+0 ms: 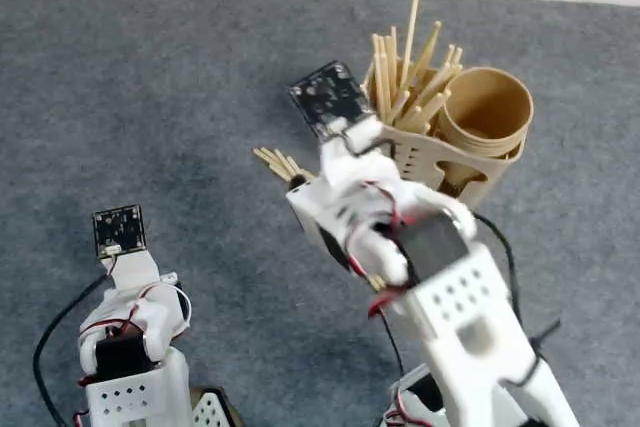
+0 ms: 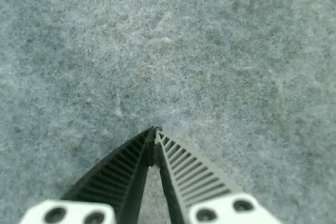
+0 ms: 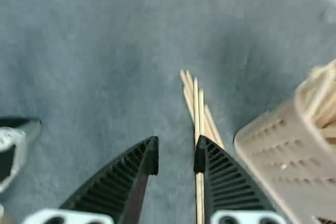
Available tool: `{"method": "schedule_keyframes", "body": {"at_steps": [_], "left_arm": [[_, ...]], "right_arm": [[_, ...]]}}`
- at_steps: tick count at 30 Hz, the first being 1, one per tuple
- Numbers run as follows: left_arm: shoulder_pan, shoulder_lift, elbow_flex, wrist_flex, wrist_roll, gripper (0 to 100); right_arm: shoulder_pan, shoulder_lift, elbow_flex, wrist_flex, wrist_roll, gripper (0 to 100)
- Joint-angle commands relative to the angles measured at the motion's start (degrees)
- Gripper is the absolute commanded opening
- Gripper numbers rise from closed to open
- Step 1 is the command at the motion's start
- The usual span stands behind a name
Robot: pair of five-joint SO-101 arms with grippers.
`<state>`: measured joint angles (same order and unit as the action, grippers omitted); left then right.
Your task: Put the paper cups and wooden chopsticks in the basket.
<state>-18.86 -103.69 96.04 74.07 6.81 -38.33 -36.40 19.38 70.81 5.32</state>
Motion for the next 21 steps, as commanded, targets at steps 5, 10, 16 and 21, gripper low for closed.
{"method": "schedule_keyframes", "body": {"at_steps": [5, 10, 16, 21], "left_arm": [[1.4, -0.7, 1.1, 0.4, 0.0, 1], [1.4, -0.7, 1.1, 0.4, 0.0, 1], [1.4, -0.7, 1.1, 0.4, 0.0, 1], [1.4, -0.7, 1.1, 0.4, 0.0, 1]], "right_arm": [[-0.8, 6.5, -2.9, 0.0, -0.1, 12.6], [-0.8, 13.0, -2.8, 0.0, -0.1, 12.6], [-0.8, 23.2, -3.1, 0.0, -0.1, 12.6], [-0.6, 29.9, -3.2, -2.9, 0.0, 12.6]]}}
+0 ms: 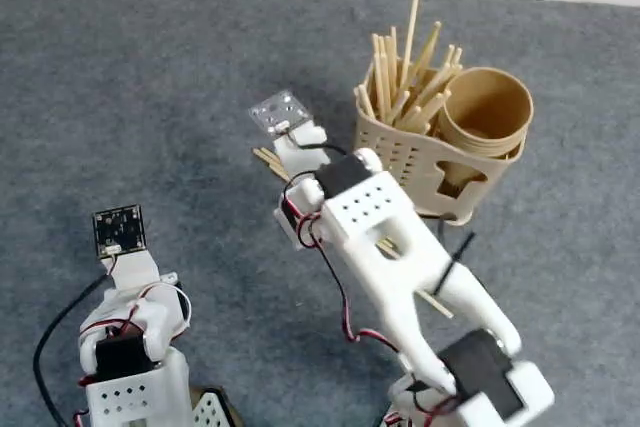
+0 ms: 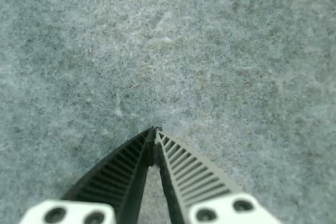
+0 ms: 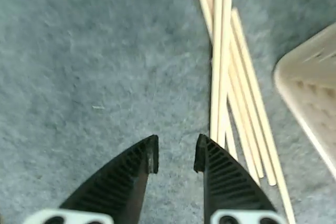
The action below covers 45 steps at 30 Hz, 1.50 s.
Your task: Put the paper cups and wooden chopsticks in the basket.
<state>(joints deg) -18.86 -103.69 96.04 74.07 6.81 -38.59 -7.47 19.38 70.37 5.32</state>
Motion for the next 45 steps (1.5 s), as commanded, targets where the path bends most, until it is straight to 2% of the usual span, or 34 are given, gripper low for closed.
{"method": "schedule_keyframes", "body": {"at_steps": [1, 5, 11, 21, 26, 40, 45], "left_arm": [[1.4, -0.7, 1.1, 0.4, 0.0, 1], [1.4, -0.7, 1.1, 0.4, 0.0, 1], [1.4, -0.7, 1.1, 0.4, 0.0, 1], [1.4, -0.7, 1.1, 0.4, 0.0, 1], [1.4, -0.7, 1.1, 0.4, 0.0, 1], [1.4, -0.7, 1.1, 0.4, 0.0, 1], [1.4, -0.7, 1.1, 0.4, 0.0, 1]], "right_arm": [[-0.2, 2.0, -3.2, -2.9, 0.7, 12.6], [-0.2, 4.6, -3.2, -3.6, 5.2, 12.6], [2.2, 8.5, -2.9, -10.3, 5.5, 12.6], [6.6, 16.7, -3.2, -15.0, 5.5, 12.2], [6.4, 16.9, -3.0, -15.0, 5.5, 8.4], [3.6, 17.5, -2.7, -15.0, 5.6, 8.4], [3.0, 22.3, -2.9, -14.7, 5.6, 8.4]]}}
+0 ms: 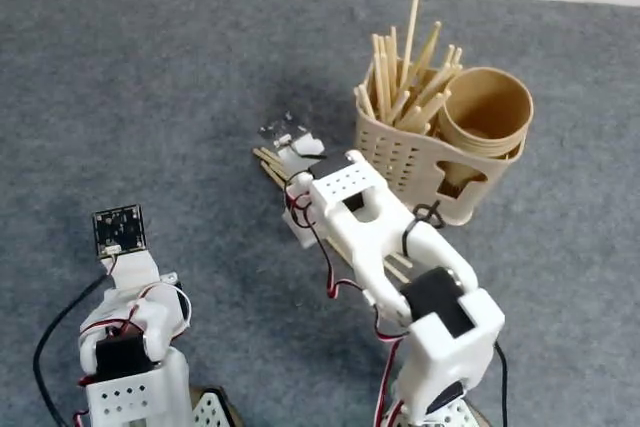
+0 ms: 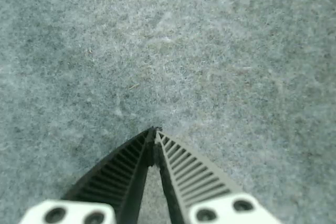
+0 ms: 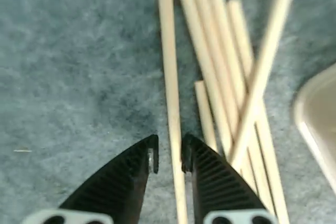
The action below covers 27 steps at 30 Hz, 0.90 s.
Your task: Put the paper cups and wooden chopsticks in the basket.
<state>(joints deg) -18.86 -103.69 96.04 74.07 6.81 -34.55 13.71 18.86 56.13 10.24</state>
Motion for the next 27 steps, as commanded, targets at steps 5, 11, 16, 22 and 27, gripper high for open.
{"method": "schedule_keyframes", "body": {"at_steps": [5, 11, 16, 22, 27], "left_arm": [[1.4, -0.7, 1.1, 0.4, 0.0, 1], [1.4, -0.7, 1.1, 0.4, 0.0, 1], [1.4, -0.7, 1.1, 0.4, 0.0, 1], [1.4, -0.7, 1.1, 0.4, 0.0, 1], [1.4, -0.7, 1.1, 0.4, 0.0, 1]], "right_arm": [[-1.2, 2.2, -2.6, -0.2, 0.7, 0.6], [-1.8, -0.3, -2.9, 5.4, 0.7, 0.5], [-3.0, -9.3, -0.6, 5.8, 0.3, 0.5], [-3.0, -21.7, 6.6, 5.4, -1.9, 0.5], [-3.0, -31.7, 10.5, 5.3, -6.7, 0.5]]}}
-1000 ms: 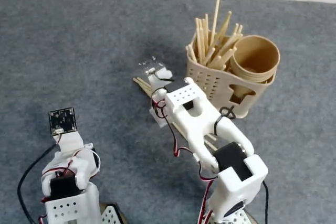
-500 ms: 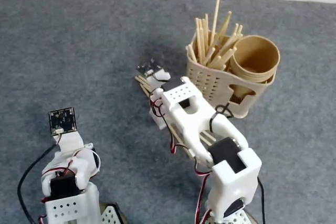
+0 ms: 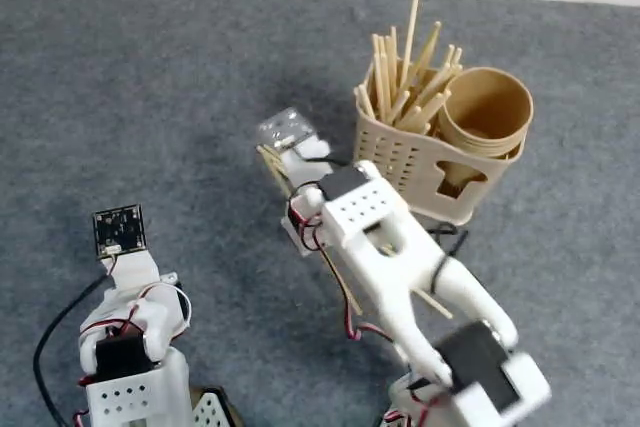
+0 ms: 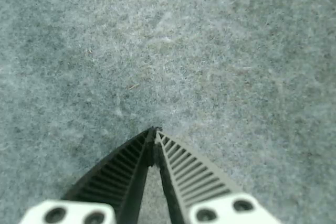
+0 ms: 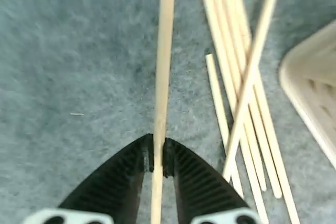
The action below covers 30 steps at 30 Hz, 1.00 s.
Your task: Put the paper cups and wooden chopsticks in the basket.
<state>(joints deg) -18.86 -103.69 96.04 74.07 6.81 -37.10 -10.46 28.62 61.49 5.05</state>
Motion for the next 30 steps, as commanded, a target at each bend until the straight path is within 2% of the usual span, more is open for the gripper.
{"method": "schedule_keyframes", "body": {"at_steps": [1, 19, 30], "left_arm": [[1.4, -0.7, 1.1, 0.4, 0.0, 1], [1.4, -0.7, 1.1, 0.4, 0.0, 1], [1.4, -0.7, 1.1, 0.4, 0.0, 1]], "right_arm": [[-0.5, -9.4, 1.6, 0.0, -1.8, 0.5], [-0.6, -40.1, 12.4, -0.1, -1.8, 0.5], [-0.3, -55.5, 12.4, -0.9, -1.8, 0.5]]}}
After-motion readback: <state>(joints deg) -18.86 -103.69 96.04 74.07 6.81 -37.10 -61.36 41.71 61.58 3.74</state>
